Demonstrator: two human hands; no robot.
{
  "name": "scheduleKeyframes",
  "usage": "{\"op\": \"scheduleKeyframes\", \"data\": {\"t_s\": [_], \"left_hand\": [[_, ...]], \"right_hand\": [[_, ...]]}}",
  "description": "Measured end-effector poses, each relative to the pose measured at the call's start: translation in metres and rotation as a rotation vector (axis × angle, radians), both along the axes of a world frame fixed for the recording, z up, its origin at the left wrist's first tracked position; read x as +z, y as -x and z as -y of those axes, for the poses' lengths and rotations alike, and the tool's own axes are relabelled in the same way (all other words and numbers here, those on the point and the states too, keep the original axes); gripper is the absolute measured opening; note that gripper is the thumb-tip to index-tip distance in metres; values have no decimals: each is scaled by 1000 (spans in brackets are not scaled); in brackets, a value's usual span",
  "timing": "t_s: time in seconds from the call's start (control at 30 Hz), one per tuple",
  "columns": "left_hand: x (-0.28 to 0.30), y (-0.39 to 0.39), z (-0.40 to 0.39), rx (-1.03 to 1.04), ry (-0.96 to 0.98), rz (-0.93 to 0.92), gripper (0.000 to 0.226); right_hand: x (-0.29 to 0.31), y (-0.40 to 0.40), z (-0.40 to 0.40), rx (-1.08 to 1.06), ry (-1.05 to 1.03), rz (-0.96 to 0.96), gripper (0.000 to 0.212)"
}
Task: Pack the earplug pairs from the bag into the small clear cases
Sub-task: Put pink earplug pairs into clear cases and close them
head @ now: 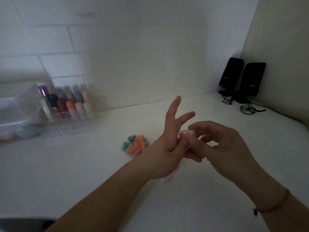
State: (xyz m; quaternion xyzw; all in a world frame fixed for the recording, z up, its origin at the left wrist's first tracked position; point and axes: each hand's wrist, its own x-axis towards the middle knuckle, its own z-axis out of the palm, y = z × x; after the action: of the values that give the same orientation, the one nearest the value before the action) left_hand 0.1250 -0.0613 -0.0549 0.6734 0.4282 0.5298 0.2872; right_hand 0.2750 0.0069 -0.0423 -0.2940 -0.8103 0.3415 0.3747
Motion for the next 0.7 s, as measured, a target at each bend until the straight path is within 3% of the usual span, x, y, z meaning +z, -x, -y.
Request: {"op": "scheduleKeyframes", "data": {"t_s": [0.13,0.2,0.23,0.33,0.43,0.57,0.7], "left_hand": [[-1,-1,0,18,25,122,68],[2,2,-2,146,8,126,59],[3,4,-2,238,-14,124,49],[3,13,-4,538,-38,124,25],[2,16,-6,659,45,118,23],[0,15,-8,658,59,72,19],[1,15,-7,672,41,63,19]], "right_hand": [[3,-3,-8,90,199,-136,29],[3,-8,-19,-3,274,-232,31],[2,-12,-26,-122,206,-213,32],[-9,-21,-45,-428,-191,191,29],[-24,-19,-52,-425,-194,430,28],[-26,-17,-55,-471,-182,562,31],[-23,-23,-48,-420,-412,496,14]]}}
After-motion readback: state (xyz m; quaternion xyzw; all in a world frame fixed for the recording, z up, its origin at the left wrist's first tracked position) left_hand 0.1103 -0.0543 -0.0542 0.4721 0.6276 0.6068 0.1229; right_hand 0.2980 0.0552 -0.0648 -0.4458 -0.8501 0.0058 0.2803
